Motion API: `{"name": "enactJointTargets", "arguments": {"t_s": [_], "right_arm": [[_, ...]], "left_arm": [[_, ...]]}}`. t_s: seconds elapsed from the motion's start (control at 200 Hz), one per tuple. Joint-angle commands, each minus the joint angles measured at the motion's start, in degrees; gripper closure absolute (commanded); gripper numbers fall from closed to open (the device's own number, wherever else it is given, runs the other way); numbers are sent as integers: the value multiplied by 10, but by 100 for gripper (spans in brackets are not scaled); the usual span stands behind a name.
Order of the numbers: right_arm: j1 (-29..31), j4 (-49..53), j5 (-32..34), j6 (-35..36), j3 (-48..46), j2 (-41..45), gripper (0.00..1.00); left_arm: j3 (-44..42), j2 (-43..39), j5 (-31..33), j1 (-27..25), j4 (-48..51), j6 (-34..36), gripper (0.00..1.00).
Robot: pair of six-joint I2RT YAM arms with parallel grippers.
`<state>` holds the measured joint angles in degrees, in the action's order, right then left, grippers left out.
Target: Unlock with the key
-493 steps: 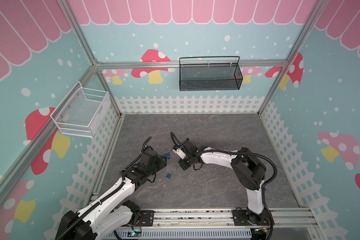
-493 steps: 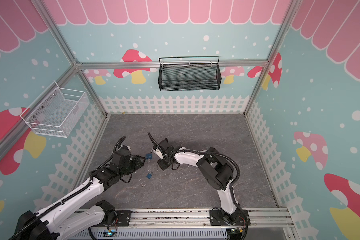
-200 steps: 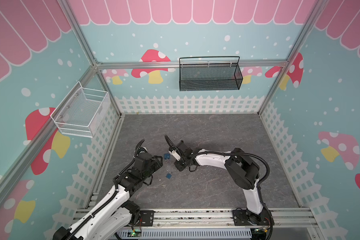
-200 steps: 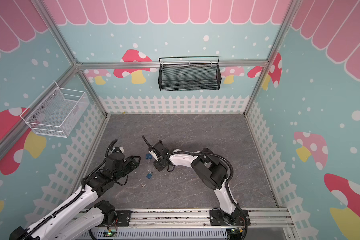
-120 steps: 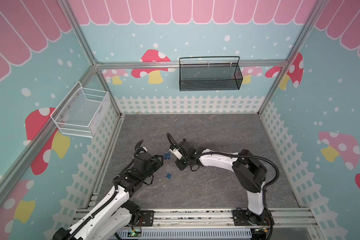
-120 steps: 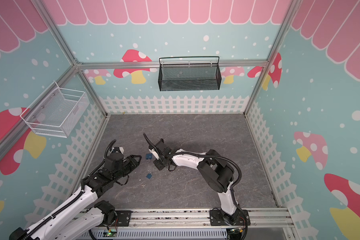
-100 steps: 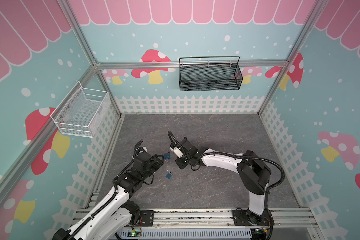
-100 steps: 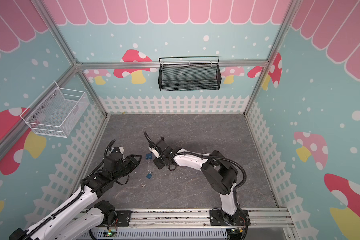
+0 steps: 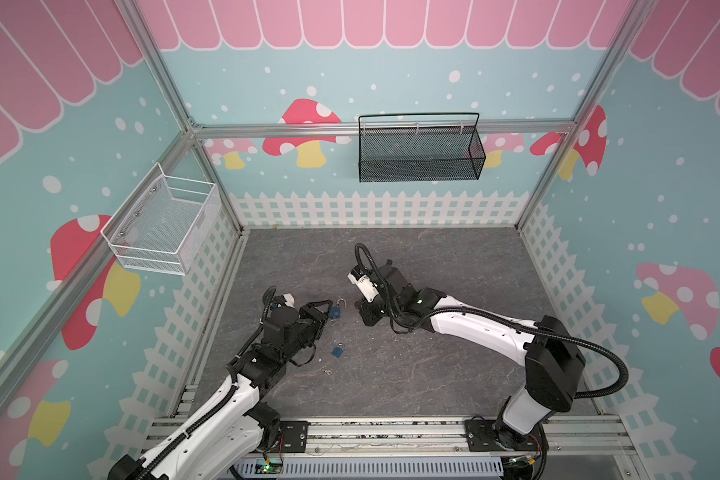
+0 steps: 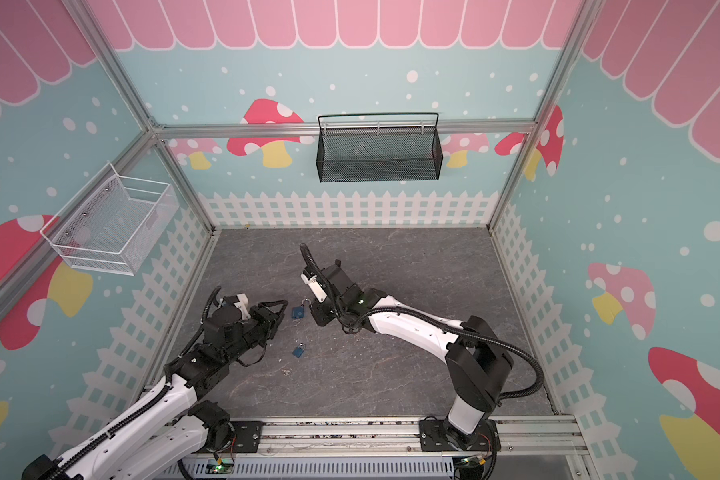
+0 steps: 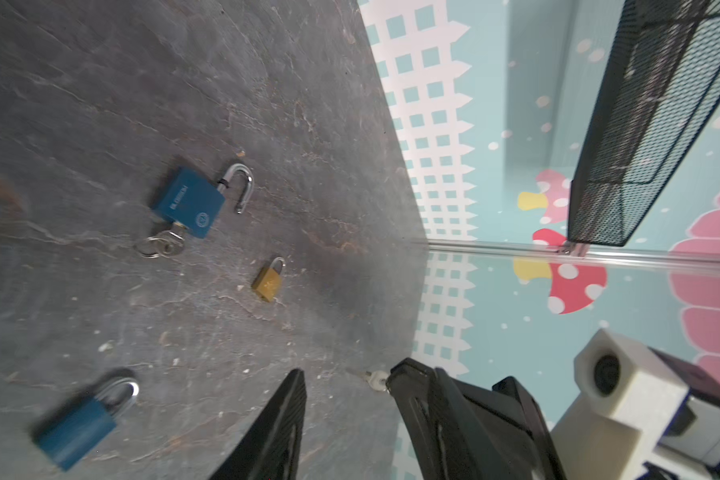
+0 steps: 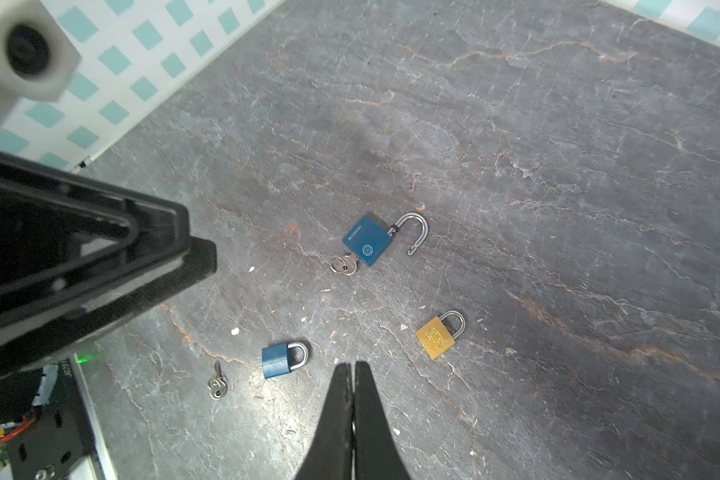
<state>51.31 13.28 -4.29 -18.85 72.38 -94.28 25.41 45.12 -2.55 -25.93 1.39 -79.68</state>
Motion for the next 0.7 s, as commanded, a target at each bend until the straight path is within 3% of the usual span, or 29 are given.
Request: {"name": "enactJointTargets", "arguments": {"t_s": [0.0,0.195,0.465,0.695], "right_arm": [[-1,-13,-23,-25,-9,29,100],[-1,-50,-63,-53,-23,64,100],[-1,-77,-84,-65,-22,90,100],[-2,-4,-51,-117,32,95,100]], "left_arm": [[-7,10,-13,2,-76,-87,52],[19,72,-50,-8,-124,-136,49],[26,121,-24,-53,-205,-184,42],[57,97,6,-49,-134,-68,42]]}}
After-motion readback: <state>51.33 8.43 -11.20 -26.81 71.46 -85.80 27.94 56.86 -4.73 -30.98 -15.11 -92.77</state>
